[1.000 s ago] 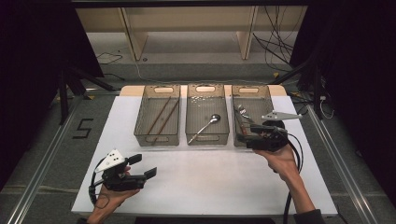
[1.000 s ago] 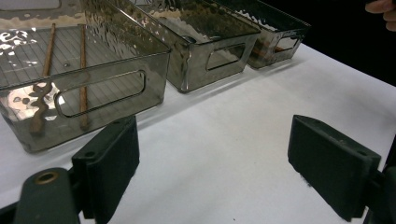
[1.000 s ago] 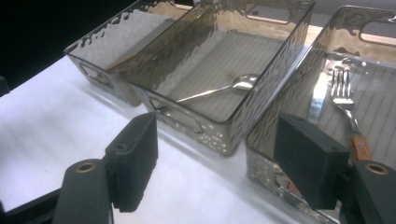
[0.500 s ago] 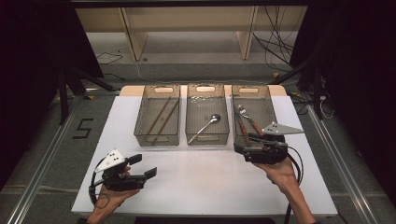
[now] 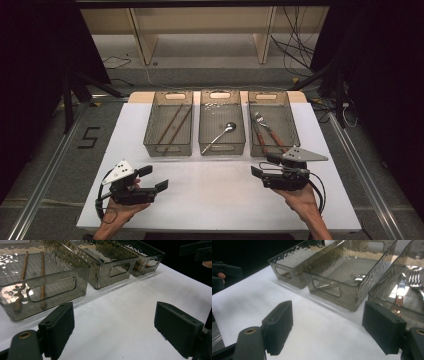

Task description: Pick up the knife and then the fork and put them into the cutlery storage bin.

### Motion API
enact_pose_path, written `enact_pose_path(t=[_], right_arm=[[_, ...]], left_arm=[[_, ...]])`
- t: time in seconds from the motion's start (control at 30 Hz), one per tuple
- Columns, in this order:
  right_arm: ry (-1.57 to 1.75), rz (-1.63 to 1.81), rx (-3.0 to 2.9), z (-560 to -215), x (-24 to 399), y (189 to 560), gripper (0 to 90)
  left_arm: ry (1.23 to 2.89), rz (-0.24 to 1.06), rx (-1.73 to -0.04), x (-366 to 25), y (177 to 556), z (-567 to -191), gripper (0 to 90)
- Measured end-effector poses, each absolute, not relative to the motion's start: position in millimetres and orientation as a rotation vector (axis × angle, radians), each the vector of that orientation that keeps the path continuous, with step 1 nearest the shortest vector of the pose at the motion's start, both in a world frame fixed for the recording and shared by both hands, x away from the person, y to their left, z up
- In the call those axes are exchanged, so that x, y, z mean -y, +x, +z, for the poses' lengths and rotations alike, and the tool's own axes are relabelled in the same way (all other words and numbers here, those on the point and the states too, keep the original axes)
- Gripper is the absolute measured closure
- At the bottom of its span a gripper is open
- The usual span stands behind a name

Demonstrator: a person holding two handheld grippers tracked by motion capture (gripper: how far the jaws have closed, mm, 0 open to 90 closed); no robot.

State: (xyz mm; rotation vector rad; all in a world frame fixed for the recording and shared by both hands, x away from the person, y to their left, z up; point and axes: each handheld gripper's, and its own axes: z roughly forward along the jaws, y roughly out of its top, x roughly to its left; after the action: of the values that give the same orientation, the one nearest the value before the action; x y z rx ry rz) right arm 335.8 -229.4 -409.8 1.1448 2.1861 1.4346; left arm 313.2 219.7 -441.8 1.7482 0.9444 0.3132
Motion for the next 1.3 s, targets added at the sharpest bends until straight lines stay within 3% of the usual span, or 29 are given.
enact_pose_path(t=[1.3], right_arm=[[1.127,1.459,-2.108,-436,244,305,20.1]], left_arm=[[1.753,0.29,-0.935,-219,312,-443,15.8]])
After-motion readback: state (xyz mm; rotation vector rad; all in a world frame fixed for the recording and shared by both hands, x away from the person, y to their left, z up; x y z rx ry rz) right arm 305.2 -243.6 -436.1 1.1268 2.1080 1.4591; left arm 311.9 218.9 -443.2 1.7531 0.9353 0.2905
